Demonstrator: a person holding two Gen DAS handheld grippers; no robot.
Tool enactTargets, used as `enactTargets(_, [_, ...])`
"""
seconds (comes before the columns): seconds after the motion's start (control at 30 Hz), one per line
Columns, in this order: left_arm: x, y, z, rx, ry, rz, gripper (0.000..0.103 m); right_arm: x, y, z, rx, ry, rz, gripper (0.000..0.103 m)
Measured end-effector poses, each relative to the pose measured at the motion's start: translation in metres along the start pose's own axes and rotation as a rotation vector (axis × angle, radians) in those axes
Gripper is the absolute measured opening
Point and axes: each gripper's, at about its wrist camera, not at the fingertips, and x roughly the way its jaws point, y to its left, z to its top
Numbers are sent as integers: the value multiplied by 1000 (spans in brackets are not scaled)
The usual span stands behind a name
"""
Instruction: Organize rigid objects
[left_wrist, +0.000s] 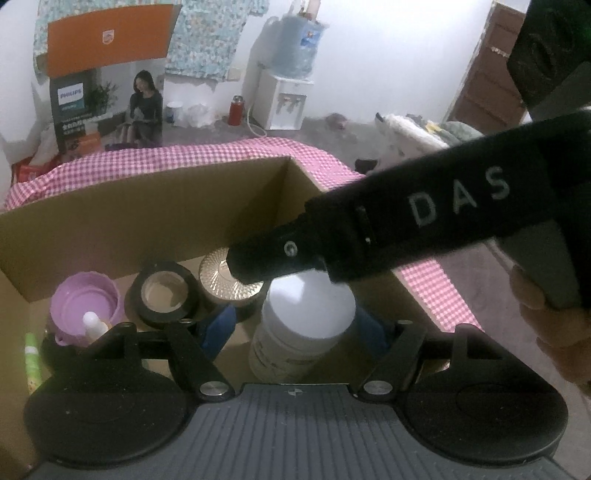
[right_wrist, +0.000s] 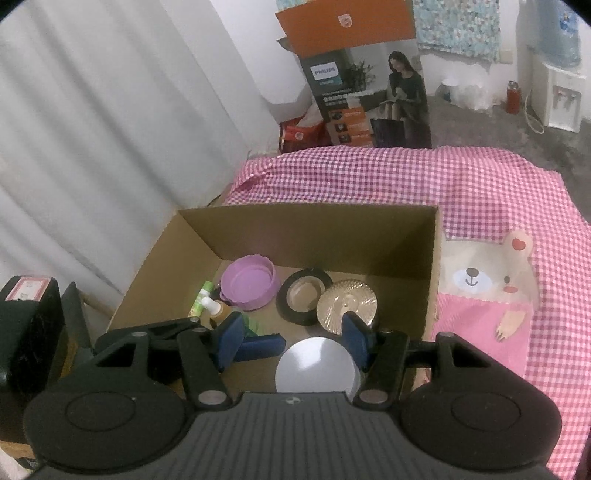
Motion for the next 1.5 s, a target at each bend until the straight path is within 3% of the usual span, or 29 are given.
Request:
enactTargets(0.3, [-26,7,-4,-19,-63,36,73,-6,13,10,-69,-9,-15,50])
enactTargets(0.53, [-61,22,-10,-44,-124,102,73,13,34,30,-200,62,-50,40])
enactTargets(0.8, [-91,45,-18,-90,-149,140,75,69,41,52,-362,254,-149,40])
enactTargets(1.03, [-109,61,-25,-103,-176,161,79,118,37,51,-515,407,-233,40])
enactTargets(1.5, [-106,76,-28,-138,-157,155,80,155,43,45,-678,477,-265,50])
